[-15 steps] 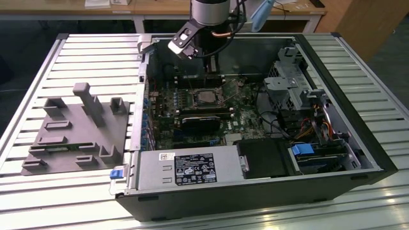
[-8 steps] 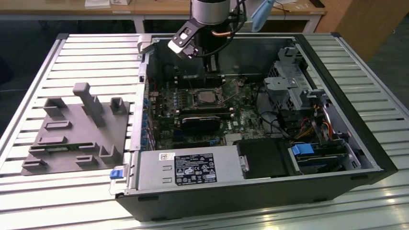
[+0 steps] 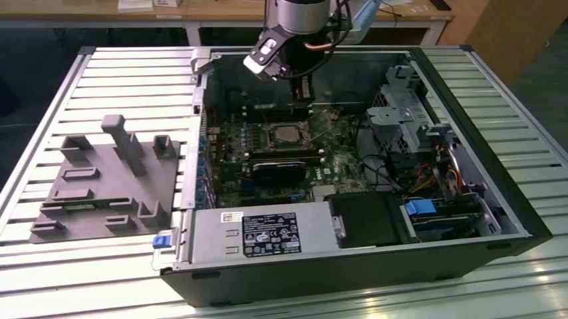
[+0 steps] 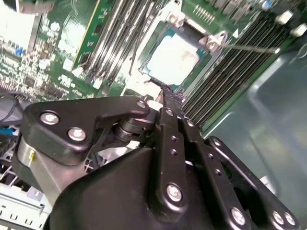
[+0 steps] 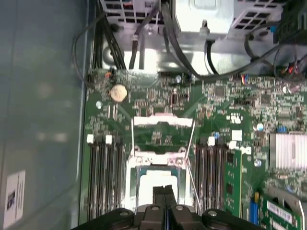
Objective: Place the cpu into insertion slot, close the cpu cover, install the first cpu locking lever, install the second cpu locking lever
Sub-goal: 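Close the cpu cover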
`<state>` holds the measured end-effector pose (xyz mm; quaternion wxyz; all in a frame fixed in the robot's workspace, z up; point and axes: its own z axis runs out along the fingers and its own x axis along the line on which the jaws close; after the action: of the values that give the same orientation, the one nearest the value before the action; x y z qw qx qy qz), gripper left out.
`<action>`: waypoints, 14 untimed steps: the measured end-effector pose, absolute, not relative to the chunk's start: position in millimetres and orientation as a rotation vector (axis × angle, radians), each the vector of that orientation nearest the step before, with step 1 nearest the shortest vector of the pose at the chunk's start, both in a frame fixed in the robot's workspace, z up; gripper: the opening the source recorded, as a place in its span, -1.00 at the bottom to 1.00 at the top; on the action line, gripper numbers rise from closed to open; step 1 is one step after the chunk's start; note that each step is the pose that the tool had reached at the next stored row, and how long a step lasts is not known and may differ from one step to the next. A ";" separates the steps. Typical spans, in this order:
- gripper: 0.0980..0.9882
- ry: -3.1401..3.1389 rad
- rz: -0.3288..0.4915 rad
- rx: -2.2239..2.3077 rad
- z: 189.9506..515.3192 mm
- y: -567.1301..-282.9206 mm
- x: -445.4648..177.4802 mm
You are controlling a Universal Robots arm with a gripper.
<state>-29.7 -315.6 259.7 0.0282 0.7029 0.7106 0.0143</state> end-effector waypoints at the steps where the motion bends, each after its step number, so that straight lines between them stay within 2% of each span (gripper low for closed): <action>1: -0.99 2.193 0.044 2.169 259.7 -315.6 -26.6; 14: -0.99 2.193 0.044 2.169 259.7 -315.6 22.0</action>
<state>22.0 -315.6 259.7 0.0282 0.7029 0.7106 0.0143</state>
